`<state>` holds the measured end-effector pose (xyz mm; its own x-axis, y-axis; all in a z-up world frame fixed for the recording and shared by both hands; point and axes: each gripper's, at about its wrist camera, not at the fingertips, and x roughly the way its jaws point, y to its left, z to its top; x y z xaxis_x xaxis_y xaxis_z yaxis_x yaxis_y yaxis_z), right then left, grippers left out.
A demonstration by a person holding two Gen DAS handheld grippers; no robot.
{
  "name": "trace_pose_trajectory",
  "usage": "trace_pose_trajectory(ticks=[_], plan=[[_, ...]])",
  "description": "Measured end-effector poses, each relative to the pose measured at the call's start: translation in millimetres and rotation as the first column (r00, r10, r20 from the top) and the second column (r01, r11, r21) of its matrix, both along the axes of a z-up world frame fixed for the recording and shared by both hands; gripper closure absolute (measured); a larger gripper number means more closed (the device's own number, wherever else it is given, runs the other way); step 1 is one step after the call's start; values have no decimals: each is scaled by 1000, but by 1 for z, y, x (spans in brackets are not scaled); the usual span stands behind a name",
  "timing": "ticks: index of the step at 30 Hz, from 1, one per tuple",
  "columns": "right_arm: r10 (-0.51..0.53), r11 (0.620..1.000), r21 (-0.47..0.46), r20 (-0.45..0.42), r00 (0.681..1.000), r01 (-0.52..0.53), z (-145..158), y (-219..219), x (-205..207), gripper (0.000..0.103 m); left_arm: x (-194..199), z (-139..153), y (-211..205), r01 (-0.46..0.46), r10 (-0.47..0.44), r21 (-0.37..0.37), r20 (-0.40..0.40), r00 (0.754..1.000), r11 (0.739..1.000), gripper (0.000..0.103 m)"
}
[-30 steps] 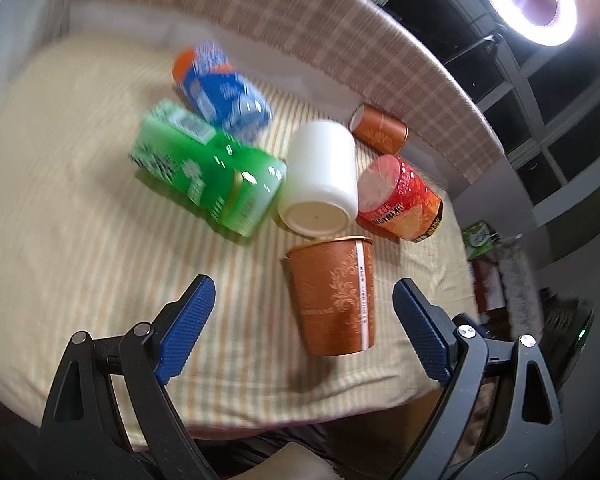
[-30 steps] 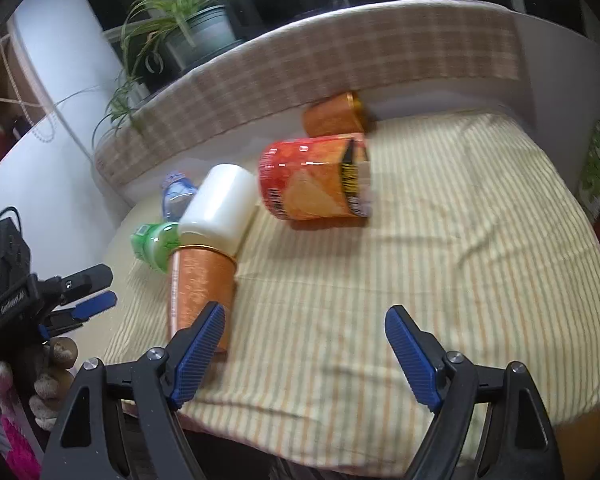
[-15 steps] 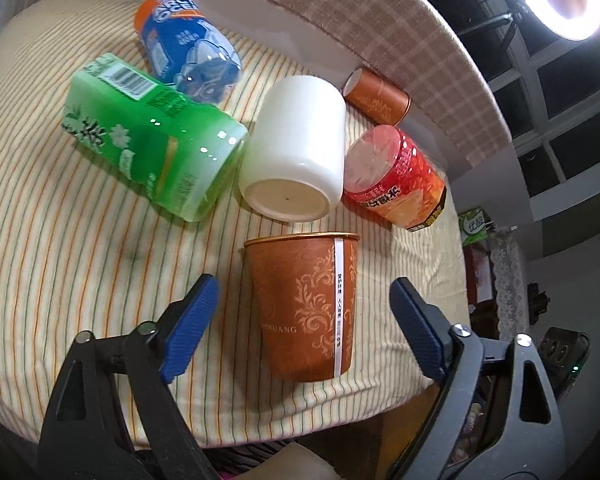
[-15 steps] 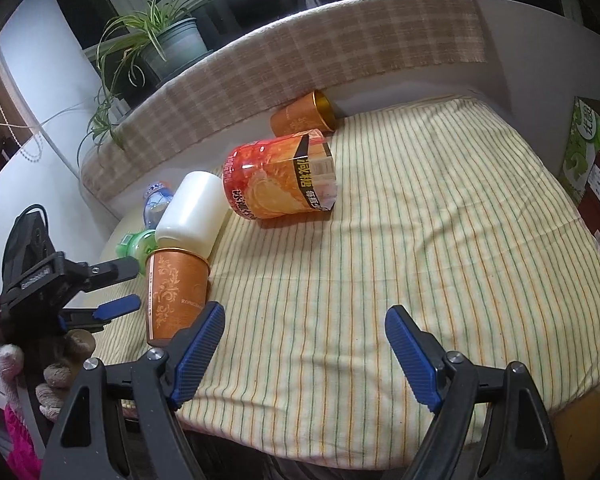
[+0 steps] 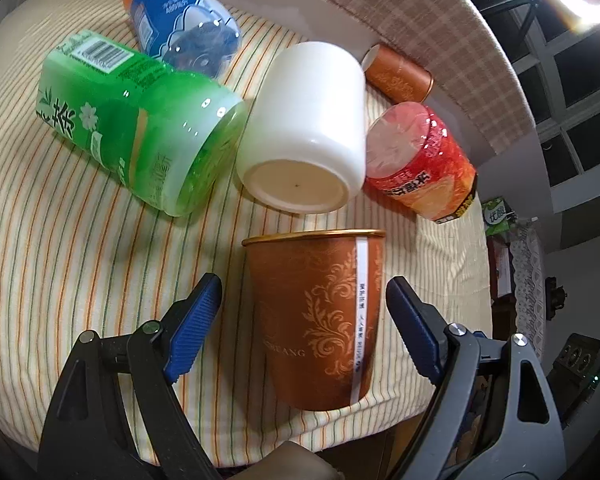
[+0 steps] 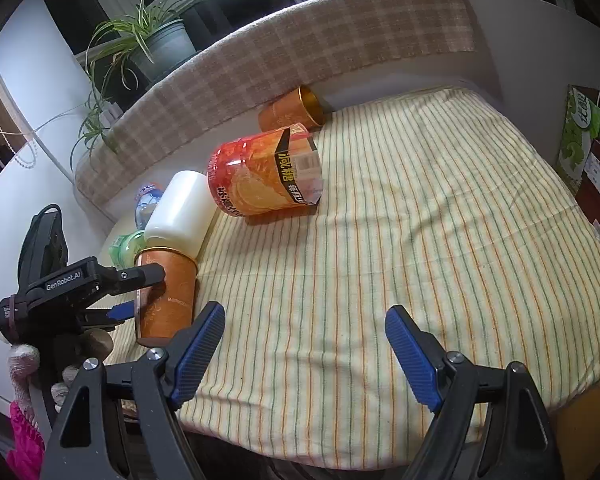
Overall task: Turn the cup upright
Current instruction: 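Close the left gripper on the cup while the right gripper opens and withdraws, then rotate the held cup with the left gripper so its rim faces up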
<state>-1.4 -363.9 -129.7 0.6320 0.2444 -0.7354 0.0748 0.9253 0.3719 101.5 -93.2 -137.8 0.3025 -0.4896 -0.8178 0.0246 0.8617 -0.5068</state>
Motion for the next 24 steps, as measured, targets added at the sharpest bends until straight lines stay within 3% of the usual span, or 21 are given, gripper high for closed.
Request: trace_pose_trajectory(ticks=[4, 7, 9, 18, 24], plan=[[-4, 1000, -1, -1, 1000, 4, -1, -2, 0, 18, 1, -4, 1, -3, 3, 5, -15, 1000, 1000, 17], [-5, 1000, -1, -7, 1000, 5, -3, -4, 1, 18, 1, -4, -1, 8, -8, -4, -11, 1000, 1000, 24], [-8, 1000, 2, -10, 1000, 8, -4, -5, 1, 18, 0, -1, -4, 21, -21, 5, 3, 1000, 1000, 35], [-16, 1000, -4, -6, 1000, 16, -4, -5, 1, 18, -7, 7, -8, 31, -33, 46, 50, 998, 998, 35], [-16, 1000, -3, -4, 1000, 16, -3, -3, 0, 18, -20, 24, -11, 44, -55, 88, 128, 990, 995, 35]])
